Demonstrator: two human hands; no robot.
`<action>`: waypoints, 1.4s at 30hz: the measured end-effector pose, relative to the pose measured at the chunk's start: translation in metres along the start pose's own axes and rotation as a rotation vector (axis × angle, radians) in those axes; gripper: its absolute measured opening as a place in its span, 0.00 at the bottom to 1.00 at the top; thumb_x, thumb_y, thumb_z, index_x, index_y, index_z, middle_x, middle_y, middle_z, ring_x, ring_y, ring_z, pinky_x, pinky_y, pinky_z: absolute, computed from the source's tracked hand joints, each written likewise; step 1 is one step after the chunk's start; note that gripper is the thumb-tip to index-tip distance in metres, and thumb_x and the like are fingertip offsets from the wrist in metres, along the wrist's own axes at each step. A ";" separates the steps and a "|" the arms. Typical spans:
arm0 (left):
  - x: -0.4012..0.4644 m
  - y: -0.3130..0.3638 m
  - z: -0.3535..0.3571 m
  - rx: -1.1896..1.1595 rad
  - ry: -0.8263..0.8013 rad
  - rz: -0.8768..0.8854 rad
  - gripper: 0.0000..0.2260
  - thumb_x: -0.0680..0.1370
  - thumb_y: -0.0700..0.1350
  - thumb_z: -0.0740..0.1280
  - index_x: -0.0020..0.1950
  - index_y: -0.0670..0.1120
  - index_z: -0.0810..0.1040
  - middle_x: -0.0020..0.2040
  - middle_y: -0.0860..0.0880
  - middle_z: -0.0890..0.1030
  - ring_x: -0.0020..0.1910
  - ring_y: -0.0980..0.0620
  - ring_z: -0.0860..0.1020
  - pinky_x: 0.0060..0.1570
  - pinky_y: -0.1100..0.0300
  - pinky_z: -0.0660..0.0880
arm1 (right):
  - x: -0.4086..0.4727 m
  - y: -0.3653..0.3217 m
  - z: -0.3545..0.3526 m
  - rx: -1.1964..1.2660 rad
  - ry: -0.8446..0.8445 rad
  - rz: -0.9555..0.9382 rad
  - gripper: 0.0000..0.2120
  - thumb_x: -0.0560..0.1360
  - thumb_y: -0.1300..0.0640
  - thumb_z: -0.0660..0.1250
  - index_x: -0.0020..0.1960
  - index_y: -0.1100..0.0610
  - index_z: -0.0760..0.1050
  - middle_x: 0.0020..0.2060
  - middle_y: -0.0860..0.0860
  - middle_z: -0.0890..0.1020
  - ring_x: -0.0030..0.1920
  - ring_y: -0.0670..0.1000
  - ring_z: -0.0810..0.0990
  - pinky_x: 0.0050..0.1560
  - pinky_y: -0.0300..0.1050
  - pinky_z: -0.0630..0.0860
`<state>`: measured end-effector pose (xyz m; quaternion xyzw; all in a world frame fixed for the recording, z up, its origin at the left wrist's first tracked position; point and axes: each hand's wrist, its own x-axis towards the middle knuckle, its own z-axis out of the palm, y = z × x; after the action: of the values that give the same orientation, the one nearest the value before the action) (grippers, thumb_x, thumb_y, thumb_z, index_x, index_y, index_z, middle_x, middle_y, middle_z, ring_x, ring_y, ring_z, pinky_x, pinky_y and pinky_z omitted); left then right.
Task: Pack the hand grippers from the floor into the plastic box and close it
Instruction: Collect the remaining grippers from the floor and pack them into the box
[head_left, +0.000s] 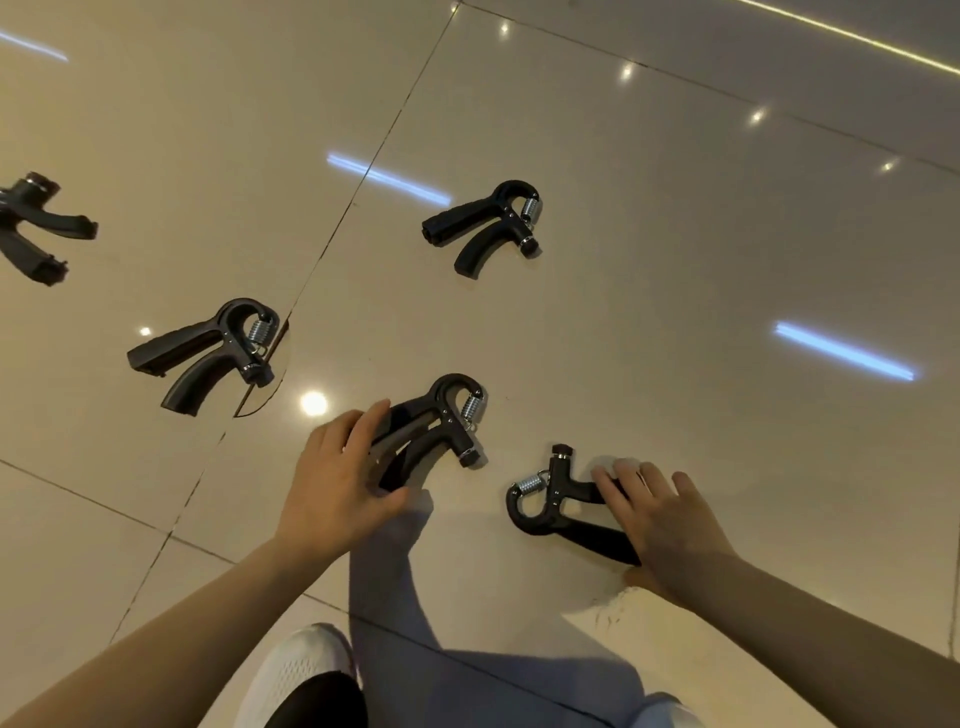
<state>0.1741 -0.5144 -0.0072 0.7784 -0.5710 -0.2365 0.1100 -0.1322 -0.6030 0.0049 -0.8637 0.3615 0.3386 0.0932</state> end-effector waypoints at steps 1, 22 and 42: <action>-0.003 0.000 -0.003 -0.004 0.032 0.029 0.40 0.64 0.57 0.72 0.71 0.47 0.62 0.64 0.43 0.70 0.62 0.43 0.68 0.59 0.52 0.67 | -0.003 -0.002 -0.001 0.008 -0.016 0.006 0.46 0.60 0.46 0.76 0.71 0.61 0.64 0.62 0.60 0.71 0.58 0.62 0.72 0.53 0.58 0.74; -0.154 0.025 0.013 -0.168 0.318 0.342 0.35 0.65 0.58 0.69 0.68 0.47 0.67 0.60 0.46 0.76 0.58 0.51 0.71 0.60 0.64 0.63 | -0.093 -0.101 0.025 0.584 0.487 0.053 0.40 0.62 0.39 0.70 0.69 0.50 0.61 0.61 0.51 0.68 0.59 0.50 0.66 0.55 0.38 0.62; -0.186 0.022 0.022 -0.177 0.175 0.358 0.36 0.66 0.65 0.68 0.68 0.49 0.69 0.73 0.50 0.62 0.66 0.54 0.67 0.59 0.61 0.69 | -0.132 -0.136 0.017 0.671 0.420 -0.135 0.44 0.67 0.40 0.71 0.75 0.44 0.50 0.76 0.40 0.46 0.75 0.44 0.52 0.68 0.43 0.61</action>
<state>0.1012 -0.3438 0.0291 0.6695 -0.6652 -0.1940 0.2675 -0.1146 -0.4238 0.0668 -0.8574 0.4058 0.0112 0.3162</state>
